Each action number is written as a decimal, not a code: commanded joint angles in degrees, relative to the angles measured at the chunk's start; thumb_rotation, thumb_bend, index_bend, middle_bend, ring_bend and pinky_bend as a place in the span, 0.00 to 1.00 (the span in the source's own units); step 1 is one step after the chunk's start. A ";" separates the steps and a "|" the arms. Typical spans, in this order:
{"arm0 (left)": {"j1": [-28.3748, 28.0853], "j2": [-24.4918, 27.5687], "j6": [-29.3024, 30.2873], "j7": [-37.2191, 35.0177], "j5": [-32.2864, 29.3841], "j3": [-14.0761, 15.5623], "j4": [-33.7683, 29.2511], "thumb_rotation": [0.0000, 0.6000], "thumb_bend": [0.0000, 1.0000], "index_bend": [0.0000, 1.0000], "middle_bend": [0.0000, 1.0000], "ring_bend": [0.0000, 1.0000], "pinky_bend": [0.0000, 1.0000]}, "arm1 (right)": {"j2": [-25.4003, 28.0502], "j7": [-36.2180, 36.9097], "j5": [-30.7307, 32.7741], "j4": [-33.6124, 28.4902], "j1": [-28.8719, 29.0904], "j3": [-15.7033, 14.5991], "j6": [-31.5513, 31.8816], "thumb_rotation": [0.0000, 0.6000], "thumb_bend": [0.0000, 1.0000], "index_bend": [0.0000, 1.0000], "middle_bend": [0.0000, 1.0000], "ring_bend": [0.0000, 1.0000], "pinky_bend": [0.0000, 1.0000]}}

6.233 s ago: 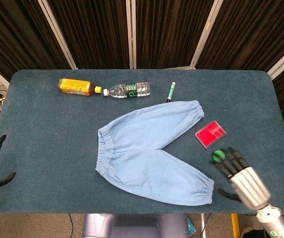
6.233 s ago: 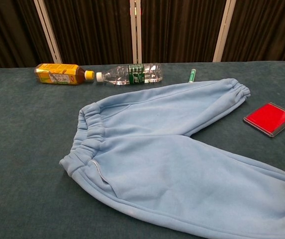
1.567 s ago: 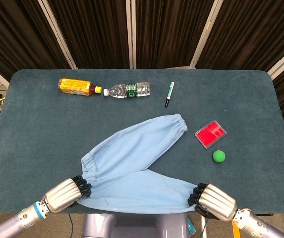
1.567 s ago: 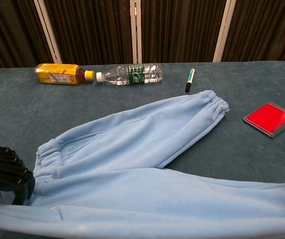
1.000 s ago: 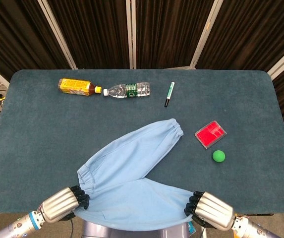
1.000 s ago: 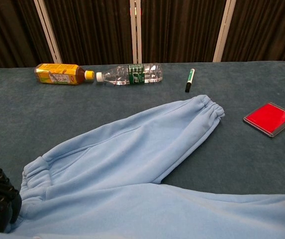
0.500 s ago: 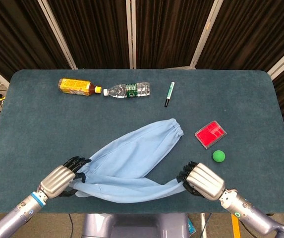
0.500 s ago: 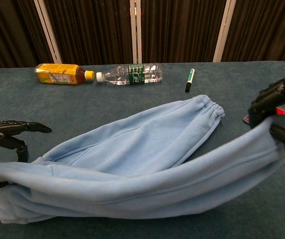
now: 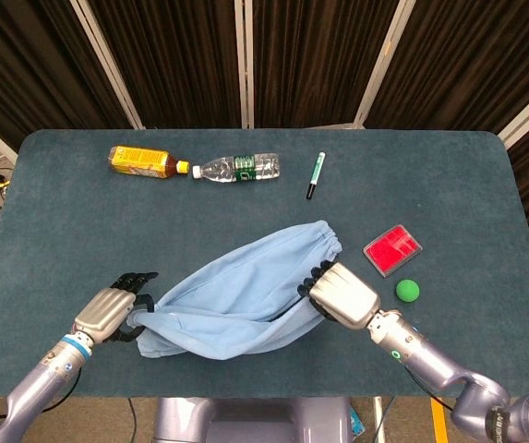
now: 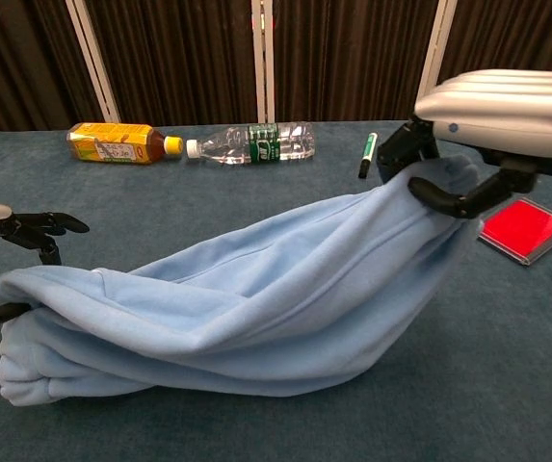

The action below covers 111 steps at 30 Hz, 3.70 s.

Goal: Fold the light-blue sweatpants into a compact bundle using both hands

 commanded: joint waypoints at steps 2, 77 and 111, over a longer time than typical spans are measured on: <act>-2.28 1.49 -2.27 4.17 -9.46 -2.80 -2.83 1.00 0.52 0.72 0.00 0.00 0.00 | -2.57 -2.77 4.21 1.73 2.52 2.42 -3.30 1.00 0.57 0.67 0.62 0.51 0.49; -1.01 13.76 -5.32 -9.26 -10.41 -8.64 3.29 1.00 0.53 0.00 0.00 0.00 0.00 | -30.27 -30.66 45.02 34.81 18.20 11.90 -1.89 1.00 0.00 0.00 0.00 0.00 0.00; -2.22 2.46 9.77 -13.41 41.96 2.55 17.59 1.00 0.22 0.00 0.00 0.00 0.00 | 13.16 13.18 13.78 0.65 -20.68 -6.10 24.00 1.00 0.00 0.00 0.00 0.00 0.00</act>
